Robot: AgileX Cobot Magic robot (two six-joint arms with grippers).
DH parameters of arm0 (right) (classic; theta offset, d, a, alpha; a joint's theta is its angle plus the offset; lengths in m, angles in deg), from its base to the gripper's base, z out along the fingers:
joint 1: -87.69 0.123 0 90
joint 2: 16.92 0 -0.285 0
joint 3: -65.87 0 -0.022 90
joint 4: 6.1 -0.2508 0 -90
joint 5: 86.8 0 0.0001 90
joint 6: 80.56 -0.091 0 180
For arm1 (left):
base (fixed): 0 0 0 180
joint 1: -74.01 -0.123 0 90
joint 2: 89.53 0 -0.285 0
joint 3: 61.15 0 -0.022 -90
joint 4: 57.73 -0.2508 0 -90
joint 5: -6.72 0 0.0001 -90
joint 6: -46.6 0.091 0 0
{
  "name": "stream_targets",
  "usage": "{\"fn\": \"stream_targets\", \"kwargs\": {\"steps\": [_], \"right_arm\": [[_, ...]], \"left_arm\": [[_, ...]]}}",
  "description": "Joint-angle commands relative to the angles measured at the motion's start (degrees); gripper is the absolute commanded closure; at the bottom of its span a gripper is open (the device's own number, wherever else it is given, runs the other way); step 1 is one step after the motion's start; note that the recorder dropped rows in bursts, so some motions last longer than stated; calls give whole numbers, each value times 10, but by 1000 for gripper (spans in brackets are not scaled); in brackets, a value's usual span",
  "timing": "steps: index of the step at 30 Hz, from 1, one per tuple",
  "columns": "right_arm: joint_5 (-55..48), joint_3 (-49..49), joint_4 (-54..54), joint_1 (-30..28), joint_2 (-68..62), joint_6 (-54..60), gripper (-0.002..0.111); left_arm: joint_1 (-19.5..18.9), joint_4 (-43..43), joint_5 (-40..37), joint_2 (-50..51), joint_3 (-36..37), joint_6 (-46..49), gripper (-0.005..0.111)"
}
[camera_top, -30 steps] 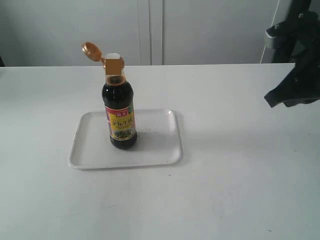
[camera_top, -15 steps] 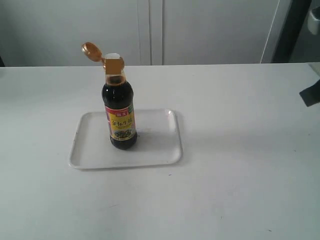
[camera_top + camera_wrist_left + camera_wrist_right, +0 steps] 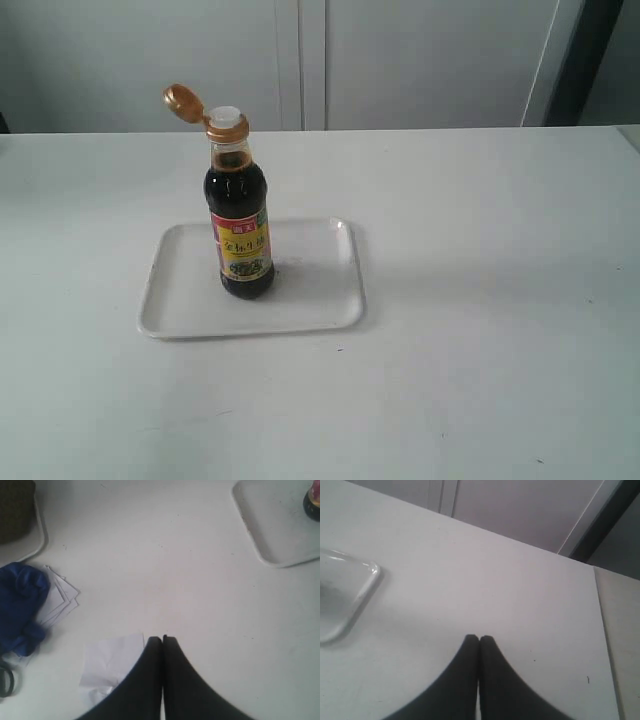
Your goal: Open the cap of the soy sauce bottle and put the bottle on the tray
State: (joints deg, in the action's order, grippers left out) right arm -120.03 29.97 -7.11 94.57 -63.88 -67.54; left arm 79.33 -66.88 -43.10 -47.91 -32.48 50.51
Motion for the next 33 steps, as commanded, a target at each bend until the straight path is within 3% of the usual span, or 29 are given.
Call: {"fn": "stream_targets", "kwargs": {"steps": [1, 10, 24, 33], "right_arm": [[21, -30, -25, -1, 29, -2, 108], [81, -98, -48, -1, 107, 2, 108], [202, -206, -76, -1, 238, 2, 108], [232, -228, -78, -1, 271, 15, 108]], "left_arm": [[-1, 26, 7, -41, 53, -5, 107], [-1, 57, 63, -146, 128, 9, 107], [-1, 99, 230, -301, 251, 14, 107], [-1, 110, 278, -338, 268, 14, 107]]}}
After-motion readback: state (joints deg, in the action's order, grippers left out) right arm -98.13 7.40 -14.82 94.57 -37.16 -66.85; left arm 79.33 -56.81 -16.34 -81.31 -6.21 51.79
